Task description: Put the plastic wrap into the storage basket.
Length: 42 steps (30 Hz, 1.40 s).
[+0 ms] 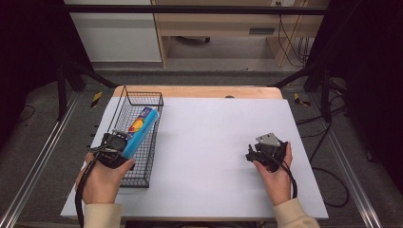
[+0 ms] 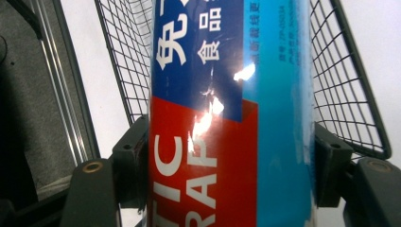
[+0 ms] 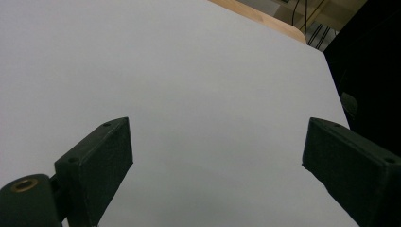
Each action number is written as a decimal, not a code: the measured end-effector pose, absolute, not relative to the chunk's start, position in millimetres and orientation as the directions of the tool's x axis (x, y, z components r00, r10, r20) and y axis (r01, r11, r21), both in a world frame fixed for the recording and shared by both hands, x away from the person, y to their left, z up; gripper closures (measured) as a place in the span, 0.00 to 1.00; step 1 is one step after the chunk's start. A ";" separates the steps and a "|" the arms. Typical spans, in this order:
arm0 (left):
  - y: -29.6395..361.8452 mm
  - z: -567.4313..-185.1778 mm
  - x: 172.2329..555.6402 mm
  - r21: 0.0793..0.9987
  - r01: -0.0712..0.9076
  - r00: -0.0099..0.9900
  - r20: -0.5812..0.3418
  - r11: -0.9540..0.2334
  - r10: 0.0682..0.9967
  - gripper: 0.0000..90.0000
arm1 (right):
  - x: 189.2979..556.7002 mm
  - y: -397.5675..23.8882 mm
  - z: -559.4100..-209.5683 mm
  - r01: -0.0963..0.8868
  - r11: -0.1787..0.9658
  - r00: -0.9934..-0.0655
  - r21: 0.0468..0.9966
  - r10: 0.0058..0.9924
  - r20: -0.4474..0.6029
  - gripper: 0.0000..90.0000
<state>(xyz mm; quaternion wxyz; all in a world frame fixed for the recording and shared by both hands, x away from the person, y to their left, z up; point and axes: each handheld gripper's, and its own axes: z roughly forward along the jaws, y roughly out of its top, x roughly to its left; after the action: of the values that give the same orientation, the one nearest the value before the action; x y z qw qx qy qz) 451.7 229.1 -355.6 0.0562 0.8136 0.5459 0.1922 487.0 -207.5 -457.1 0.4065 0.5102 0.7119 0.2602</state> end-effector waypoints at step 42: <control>221.1 -382.4 475.4 0.062 0.883 0.408 0.387 -0.465 0.827 0.35 | 489.0 -202.9 -461.8 0.525 0.363 -0.183 0.770 0.931 -0.315 0.10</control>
<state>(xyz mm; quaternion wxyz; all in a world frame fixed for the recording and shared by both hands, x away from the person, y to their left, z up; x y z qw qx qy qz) 475.4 221.1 -382.4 -0.0763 0.8355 0.5116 0.1851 489.0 -202.9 -461.8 0.3951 0.5022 0.7249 0.2572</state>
